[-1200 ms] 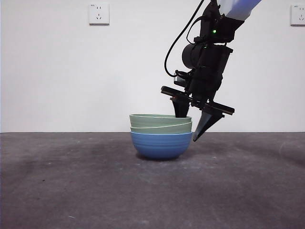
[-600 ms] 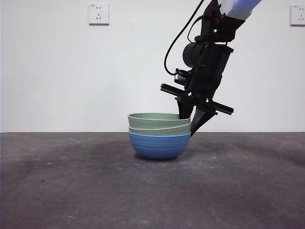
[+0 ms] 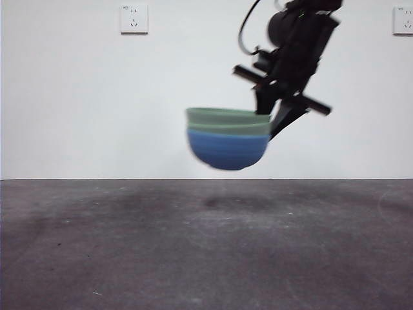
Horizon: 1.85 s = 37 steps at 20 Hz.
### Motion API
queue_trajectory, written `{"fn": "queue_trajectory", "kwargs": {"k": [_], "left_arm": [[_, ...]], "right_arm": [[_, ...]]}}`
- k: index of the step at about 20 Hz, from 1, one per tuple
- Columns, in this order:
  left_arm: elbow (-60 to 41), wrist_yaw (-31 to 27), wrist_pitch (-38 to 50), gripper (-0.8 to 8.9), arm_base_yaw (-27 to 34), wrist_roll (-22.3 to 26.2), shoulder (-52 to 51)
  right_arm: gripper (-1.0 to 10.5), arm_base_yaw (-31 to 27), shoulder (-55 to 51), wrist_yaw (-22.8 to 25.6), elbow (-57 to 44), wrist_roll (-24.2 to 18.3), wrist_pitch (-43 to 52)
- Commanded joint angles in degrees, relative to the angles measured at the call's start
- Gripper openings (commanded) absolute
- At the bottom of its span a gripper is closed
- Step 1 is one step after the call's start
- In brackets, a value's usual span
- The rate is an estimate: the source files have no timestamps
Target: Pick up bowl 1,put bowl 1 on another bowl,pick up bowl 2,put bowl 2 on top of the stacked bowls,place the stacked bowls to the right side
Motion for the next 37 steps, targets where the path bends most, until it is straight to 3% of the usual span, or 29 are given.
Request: {"fn": "queue_trajectory", "kwargs": {"k": [1,6,13,20,32,33,35,37], "left_arm": [[0.0,-0.1,-1.2,3.23,0.1,0.7,-0.1],[0.0,-0.1,-1.1,3.23,0.1,0.8,-0.1],[0.0,-0.1,-0.9,3.23,0.1,0.9,-0.1],[0.0,-0.1,-0.8,3.23,0.1,0.9,-0.1],[0.0,-0.1,-0.8,3.23,0.1,0.9,-0.1],[0.0,-0.1,-0.8,3.23,0.1,0.9,-0.1],[0.0,-0.1,-0.8,3.23,0.1,0.9,-0.1],[0.0,-0.1,-0.8,3.23,0.1,0.9,-0.1]], "right_arm": [[-0.1,-3.4,0.6,0.0,-0.3,-1.7,-2.6],[-0.1,-9.7,0.6,4.5,-0.3,-4.0,-7.2],[-0.1,-15.3,0.6,4.5,-1.2,-6.1,-11.4],[-0.1,-16.4,0.6,4.3,-10.6,-8.0,-6.2],[0.1,-16.7,0.6,4.3,-14.8,-8.1,-2.5],[0.3,-16.7,0.6,4.3,-14.8,-8.1,-2.5],[2.1,-16.7,0.6,4.5,-14.8,-8.1,-2.6],[2.4,-16.7,0.6,4.5,-14.8,-8.1,-2.8]]}}
